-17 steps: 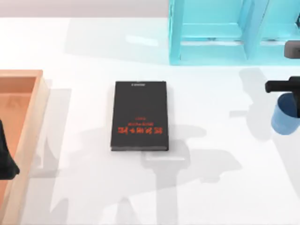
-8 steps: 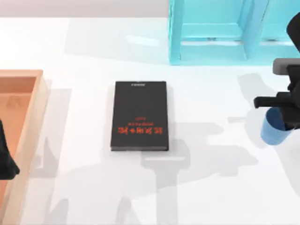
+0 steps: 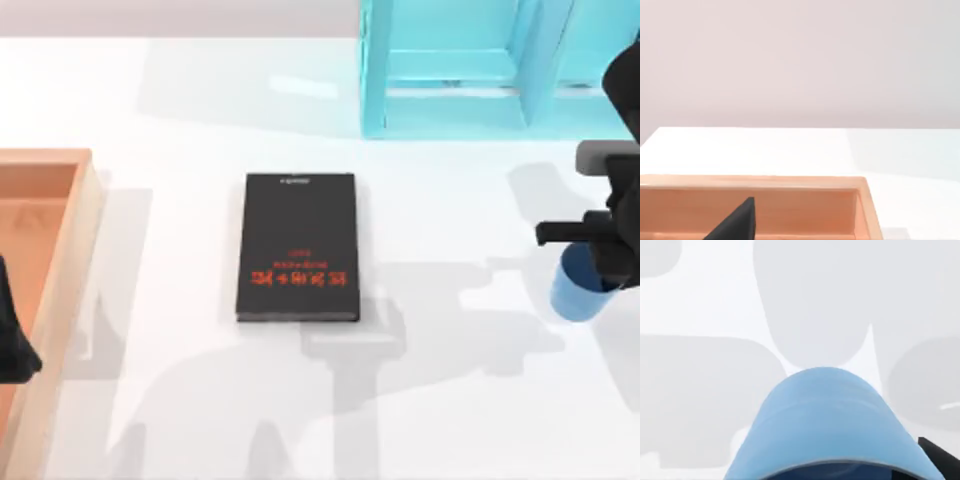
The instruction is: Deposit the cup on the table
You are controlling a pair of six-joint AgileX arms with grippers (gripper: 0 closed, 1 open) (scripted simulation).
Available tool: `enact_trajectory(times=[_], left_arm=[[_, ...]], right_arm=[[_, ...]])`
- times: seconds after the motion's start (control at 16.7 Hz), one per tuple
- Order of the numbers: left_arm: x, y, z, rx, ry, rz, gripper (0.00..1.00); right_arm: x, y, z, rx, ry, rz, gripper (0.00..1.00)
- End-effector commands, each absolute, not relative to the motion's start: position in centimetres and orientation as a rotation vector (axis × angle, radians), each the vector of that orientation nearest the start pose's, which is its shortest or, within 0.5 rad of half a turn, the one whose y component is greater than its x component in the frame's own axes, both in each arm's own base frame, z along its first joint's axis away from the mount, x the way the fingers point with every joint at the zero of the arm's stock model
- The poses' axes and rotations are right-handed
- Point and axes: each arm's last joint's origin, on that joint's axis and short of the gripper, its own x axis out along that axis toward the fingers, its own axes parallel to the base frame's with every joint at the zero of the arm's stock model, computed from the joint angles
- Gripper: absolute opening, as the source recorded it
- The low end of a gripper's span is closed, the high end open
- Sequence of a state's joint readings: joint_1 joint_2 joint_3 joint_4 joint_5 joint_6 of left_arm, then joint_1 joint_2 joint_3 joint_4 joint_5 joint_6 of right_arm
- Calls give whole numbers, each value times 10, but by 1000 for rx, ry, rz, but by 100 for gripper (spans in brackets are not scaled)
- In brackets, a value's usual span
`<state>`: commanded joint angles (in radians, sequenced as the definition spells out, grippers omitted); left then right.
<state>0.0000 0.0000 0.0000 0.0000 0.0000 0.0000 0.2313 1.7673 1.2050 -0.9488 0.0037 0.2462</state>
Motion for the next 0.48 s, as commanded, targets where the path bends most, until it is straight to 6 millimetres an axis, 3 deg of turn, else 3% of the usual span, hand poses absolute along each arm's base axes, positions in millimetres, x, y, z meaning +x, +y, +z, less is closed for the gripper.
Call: enact_trajectory(times=[0.48], left_arm=[[106, -1, 160, 0, 0, 0, 100]], right_arm=[[313, 76, 180, 17, 1512, 0, 75]])
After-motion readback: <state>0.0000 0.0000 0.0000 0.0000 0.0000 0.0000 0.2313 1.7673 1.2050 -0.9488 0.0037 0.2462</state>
